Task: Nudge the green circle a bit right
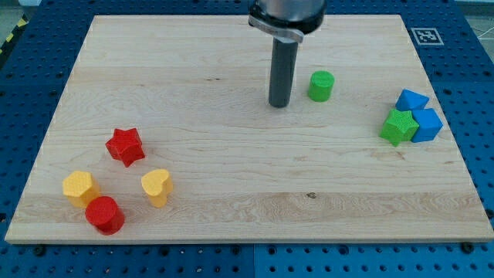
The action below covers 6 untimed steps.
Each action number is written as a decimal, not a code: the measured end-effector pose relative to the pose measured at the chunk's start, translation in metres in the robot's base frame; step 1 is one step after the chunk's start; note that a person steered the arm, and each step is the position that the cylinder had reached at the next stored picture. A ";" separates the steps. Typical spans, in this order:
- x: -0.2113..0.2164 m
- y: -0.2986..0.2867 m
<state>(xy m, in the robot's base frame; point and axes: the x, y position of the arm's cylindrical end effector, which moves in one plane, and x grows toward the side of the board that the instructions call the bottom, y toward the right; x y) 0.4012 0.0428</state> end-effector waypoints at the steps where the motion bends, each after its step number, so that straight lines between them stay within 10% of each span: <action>1: -0.023 0.016; 6: -0.024 0.055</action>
